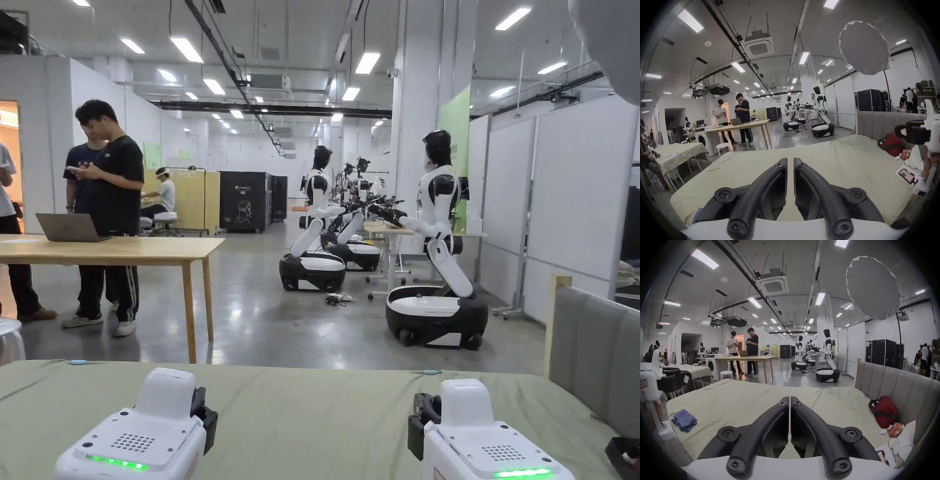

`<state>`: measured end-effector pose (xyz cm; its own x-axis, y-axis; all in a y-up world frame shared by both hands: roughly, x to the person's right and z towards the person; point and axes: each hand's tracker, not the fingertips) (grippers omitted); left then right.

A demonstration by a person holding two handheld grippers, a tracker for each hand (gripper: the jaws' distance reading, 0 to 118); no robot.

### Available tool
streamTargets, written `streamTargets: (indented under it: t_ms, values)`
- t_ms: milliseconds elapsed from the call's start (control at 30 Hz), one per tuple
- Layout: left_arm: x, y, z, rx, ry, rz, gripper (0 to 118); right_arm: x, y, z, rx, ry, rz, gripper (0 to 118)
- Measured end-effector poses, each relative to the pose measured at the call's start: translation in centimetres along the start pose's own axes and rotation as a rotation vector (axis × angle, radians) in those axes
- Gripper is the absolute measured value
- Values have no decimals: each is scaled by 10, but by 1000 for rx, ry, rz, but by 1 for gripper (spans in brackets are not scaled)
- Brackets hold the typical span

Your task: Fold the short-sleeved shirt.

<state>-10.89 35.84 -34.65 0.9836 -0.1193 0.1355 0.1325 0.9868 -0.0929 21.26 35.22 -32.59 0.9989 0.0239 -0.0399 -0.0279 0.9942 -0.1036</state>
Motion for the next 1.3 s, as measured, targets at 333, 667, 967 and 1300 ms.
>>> streamTargets:
  t_ms: [333, 667, 967, 1300]
  values:
    - [-2, -2, 2, 4, 12, 8, 92, -7, -1, -3, -13, 6, -3, 82]
    - [-3, 0, 4, 27, 15, 12, 118, -29, 0, -10, -34, 13, 12, 118]
    - [-3, -1, 10, 22, 9, 41, 118, -53, 25, 5, -133, -41, -1, 118]
    - [-10, -6, 9, 7, 11, 67, 118, -64, 30, 17, -95, -118, 24, 118]
